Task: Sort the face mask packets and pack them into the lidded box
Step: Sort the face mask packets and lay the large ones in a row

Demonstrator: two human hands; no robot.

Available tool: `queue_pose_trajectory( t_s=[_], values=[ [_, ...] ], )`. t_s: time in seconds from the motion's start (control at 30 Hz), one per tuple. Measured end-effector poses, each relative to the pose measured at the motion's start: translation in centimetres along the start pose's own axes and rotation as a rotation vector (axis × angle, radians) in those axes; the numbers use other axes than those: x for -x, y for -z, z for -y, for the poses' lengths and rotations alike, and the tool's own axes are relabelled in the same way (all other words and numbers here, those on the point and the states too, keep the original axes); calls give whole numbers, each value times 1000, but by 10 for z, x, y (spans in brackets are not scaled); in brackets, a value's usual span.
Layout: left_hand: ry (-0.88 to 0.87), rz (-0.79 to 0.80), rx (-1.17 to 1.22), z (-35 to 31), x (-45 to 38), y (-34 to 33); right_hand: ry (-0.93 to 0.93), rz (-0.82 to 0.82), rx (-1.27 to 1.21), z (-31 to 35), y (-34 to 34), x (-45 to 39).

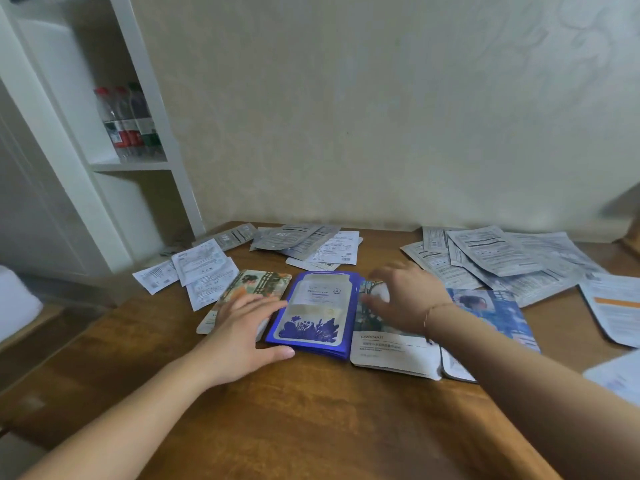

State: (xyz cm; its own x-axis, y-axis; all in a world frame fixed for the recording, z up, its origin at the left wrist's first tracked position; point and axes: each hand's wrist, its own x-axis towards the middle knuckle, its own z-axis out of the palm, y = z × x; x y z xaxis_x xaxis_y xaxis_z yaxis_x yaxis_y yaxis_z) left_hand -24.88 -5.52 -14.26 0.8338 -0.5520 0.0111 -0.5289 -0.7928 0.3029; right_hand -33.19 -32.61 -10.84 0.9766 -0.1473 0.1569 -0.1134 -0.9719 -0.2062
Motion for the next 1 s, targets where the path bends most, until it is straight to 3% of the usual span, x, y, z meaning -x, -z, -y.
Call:
queue_pose_trajectory(
  t_s=[0.17, 0.3, 0.43, 0.63, 0.77, 0.9, 1.0],
  values=[
    [-254, -153, -135, -39, 13, -9, -103, 210, 52, -32, -16, -28],
    [-521, -243, -242, -71, 7, -30, -107, 149, 48, -42, -27, -22],
    [-547, -252, -327, -87, -9, -40, -95, 101, 49, -45, -31, -19],
    [-586, -239, -238, -91, -10, -45, -103, 88, 17, -49, -30, -15],
    [-786, -294, -105, -132, -5, -54, -149, -84, -71, -63, -8, 18],
    [-1008, -443, 19, -209, -8, -76, -345, -111, -81, -97, 22, 90],
    [-1005, -431, 163, -251, -14, -96, -562, -2, 58, -116, 26, 155]
  ],
)
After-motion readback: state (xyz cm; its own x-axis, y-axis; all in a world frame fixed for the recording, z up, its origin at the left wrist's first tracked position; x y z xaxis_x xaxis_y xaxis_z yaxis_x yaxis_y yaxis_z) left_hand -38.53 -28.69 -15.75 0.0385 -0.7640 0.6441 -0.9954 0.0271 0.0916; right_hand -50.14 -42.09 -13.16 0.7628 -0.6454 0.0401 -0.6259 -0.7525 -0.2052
